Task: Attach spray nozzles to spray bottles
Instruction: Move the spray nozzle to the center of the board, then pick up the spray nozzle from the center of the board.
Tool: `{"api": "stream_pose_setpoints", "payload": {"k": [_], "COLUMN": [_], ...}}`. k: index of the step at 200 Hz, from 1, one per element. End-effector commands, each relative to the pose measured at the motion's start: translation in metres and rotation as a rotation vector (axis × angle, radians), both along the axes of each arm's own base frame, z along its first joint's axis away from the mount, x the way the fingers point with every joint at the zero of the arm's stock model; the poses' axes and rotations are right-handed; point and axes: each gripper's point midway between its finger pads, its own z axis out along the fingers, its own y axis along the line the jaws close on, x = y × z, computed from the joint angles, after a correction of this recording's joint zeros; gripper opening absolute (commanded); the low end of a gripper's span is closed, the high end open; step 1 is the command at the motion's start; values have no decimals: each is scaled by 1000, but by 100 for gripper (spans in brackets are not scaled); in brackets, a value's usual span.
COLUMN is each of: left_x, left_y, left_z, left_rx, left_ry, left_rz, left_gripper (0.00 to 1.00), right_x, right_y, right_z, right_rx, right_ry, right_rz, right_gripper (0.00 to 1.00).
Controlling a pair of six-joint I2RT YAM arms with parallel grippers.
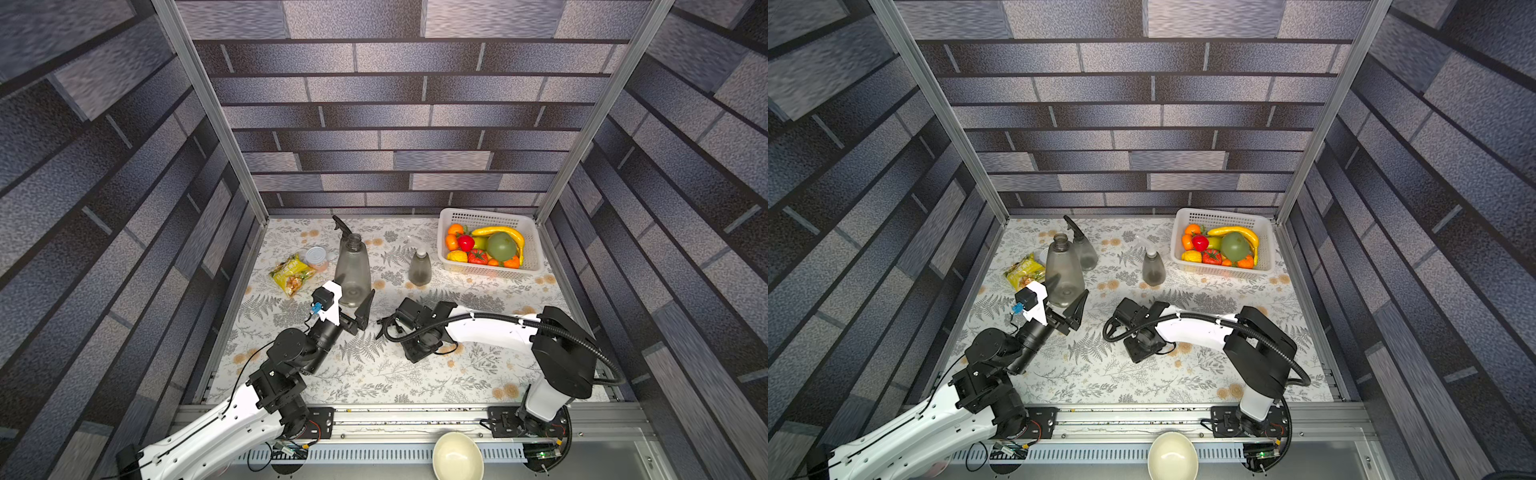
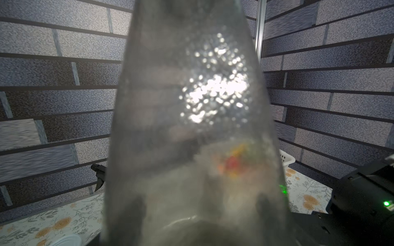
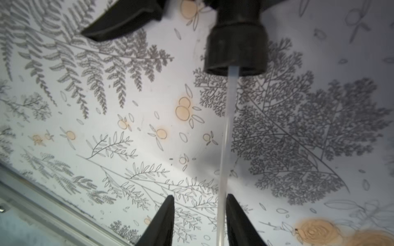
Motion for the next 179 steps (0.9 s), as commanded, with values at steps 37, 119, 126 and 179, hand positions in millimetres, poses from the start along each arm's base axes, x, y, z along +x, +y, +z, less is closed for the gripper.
{"api": "stream_pose_setpoints", "payload": {"k": [37,119,126,179], "left_x": [-11,-16,-17,-16], "left_y": [5,8,7,5], "left_z": [9,-4,-4,-9], "left_rx": [-106,-118,-118,-108], "left_ry": [-21,0,-2,-1], "left_rz": [-42,-63,-65,-71], "left_gripper": [82,81,82,81], "right_x": [40,92,93,99], "right_y": [5,25,25,30], "right_z": [45,3,0,-20], "right_rx": [-50,-201,-203,-217], "right_ry": [-16,21,25,58], "right_rz": [31,-32,-35,-52], "right_gripper": [44,41,42,41]}}
